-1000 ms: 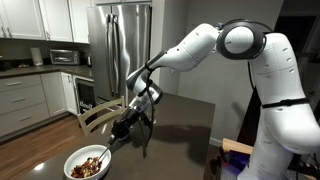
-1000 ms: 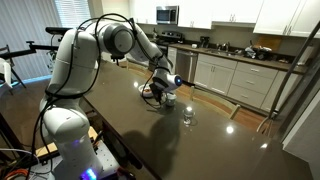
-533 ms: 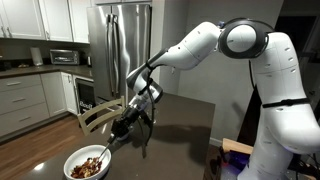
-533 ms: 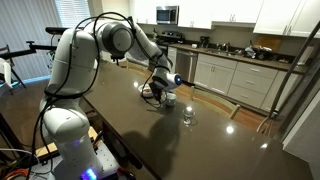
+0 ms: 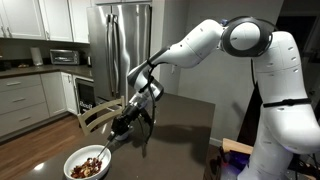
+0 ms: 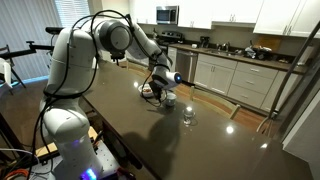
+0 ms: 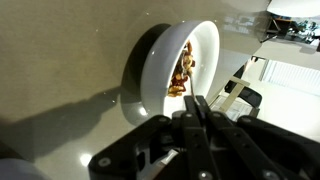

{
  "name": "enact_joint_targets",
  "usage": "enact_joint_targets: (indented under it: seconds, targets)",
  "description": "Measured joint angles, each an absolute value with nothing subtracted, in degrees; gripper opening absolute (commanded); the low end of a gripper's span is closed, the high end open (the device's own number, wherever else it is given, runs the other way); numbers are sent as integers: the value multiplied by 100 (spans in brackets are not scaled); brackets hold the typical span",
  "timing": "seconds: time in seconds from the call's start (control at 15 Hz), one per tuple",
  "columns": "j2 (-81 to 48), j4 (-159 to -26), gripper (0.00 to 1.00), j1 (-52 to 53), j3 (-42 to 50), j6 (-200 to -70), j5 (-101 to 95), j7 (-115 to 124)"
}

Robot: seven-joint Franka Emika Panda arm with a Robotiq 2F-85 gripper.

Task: Use the spoon to move some contents of the bowl to the mug and the glass cup

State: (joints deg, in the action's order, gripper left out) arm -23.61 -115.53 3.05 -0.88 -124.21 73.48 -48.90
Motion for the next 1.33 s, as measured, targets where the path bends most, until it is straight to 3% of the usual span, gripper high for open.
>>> enact_joint_targets:
  seconds: [1.33]
  targets:
    - [-1727,-11896,3,226,-21,-12922,6738,-4641]
